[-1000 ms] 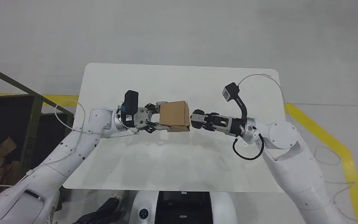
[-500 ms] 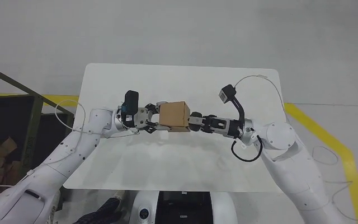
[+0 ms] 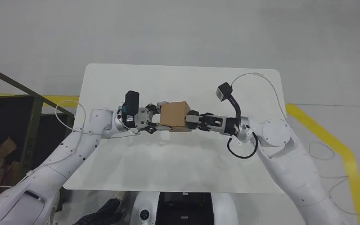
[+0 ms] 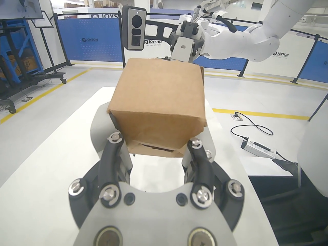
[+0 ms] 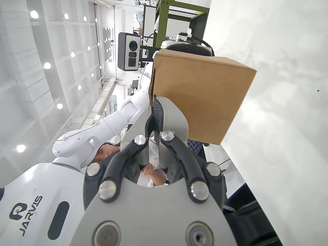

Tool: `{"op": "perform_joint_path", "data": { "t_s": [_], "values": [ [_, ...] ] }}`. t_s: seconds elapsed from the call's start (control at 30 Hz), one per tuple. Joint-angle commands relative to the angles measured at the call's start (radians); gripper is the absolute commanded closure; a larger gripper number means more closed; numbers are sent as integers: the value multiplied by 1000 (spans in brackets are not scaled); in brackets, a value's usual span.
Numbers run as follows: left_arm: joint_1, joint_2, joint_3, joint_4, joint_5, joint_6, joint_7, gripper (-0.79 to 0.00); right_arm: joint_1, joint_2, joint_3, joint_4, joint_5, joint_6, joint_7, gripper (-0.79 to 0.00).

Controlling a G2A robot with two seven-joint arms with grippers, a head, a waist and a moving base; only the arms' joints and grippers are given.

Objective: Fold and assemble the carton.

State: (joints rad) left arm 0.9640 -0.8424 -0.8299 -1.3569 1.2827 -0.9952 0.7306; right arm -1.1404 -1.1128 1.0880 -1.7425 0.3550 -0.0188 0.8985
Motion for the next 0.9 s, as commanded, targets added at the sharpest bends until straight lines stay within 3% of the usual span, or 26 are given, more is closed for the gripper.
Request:
{"op": "perform_joint_path", "data": {
  "t_s": [0.0,0.4,0.87],
  "values": [
    [0,0,0,0,0,0,0,0,-15,5,26,-6,-2,-1,-6,0],
    [0,0,0,0,0,0,0,-43,-150,34,193,-44,11,-20,-36,0],
    [0,0,0,0,0,0,0,0,-207,40,238,-46,88,-108,0,0]
  ]
}}
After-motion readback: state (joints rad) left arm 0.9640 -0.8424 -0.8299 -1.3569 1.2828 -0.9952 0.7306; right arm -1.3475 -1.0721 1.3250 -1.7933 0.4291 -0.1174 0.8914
